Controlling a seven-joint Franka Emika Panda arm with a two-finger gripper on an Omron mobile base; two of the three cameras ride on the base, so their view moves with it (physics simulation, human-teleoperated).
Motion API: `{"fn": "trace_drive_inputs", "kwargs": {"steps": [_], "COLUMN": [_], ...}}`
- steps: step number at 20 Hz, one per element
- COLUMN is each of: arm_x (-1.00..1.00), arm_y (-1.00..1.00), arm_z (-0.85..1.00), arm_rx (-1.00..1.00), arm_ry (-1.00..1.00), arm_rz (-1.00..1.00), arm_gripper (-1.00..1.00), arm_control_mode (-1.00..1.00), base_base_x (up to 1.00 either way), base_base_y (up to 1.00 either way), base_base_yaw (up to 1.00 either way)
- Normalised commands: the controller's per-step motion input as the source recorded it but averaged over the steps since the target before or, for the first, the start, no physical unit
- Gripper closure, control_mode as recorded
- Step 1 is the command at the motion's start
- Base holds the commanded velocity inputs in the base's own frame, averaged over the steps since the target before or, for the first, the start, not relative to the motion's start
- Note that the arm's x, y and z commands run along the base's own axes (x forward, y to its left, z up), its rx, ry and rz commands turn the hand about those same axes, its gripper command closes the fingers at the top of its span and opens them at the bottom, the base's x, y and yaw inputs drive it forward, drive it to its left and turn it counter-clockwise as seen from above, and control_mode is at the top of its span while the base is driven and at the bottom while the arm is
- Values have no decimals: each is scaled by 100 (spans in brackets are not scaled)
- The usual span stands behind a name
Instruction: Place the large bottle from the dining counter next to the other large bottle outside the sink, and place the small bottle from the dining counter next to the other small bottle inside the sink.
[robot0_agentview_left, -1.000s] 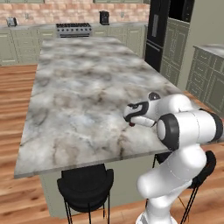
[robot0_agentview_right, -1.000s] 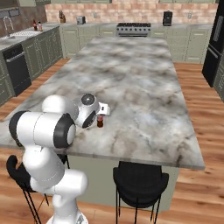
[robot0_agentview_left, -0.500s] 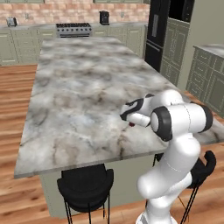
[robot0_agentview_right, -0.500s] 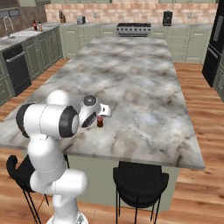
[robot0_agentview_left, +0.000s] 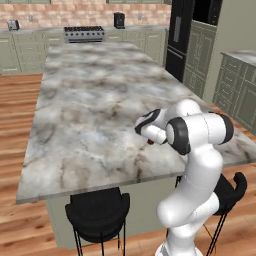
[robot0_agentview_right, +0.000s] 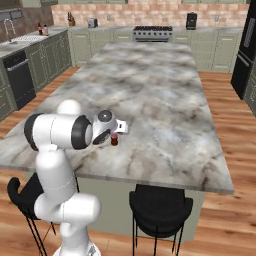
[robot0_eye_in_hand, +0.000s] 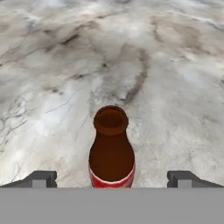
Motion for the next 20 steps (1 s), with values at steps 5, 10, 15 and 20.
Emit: {"fn": "trace_drive_inputs", "kwargs": {"steps": [5,10,15,20], "arm_x": [24,28,24,23], "arm_y": [-10,-2,0,0], "arm_z": [-11,-14,-10,-5], "arm_rx": [0,0,0,0], "arm_ry": [0,0,0,0], "arm_rz": [0,0,0,0], "arm_gripper": [-100,-100,-100,100], "arm_control_mode": [-100,-100,-100,-100], "base_base_x": [0,0,0,0], "base_base_y": [0,0,0,0], "base_base_yaw": [0,0,0,0]}}
